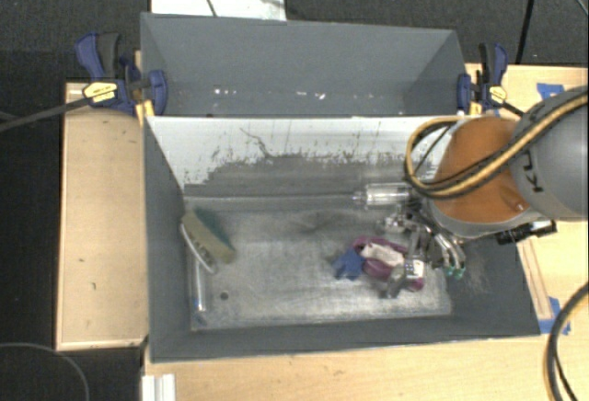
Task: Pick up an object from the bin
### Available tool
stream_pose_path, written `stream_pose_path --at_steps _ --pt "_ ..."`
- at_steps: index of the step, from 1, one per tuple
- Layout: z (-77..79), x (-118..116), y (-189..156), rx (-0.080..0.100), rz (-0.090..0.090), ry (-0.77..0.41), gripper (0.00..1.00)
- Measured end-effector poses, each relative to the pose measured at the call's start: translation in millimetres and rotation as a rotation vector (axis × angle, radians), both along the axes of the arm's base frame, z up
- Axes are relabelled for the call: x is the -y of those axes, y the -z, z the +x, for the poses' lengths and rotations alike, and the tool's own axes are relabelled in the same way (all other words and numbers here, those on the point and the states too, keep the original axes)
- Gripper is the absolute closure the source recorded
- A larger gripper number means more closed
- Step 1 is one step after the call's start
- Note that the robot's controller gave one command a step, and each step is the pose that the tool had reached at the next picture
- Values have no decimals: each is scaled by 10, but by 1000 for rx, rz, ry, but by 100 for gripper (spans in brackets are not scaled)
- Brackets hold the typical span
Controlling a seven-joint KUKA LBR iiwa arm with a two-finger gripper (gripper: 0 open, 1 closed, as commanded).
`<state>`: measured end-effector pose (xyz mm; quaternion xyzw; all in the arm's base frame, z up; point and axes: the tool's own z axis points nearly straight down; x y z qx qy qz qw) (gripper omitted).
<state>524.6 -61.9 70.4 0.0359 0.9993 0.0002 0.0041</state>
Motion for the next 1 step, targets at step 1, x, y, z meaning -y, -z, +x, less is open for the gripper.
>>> stream_pose_path --at_steps 1 --pt "-83 -227 -305 -2 1 194 0"
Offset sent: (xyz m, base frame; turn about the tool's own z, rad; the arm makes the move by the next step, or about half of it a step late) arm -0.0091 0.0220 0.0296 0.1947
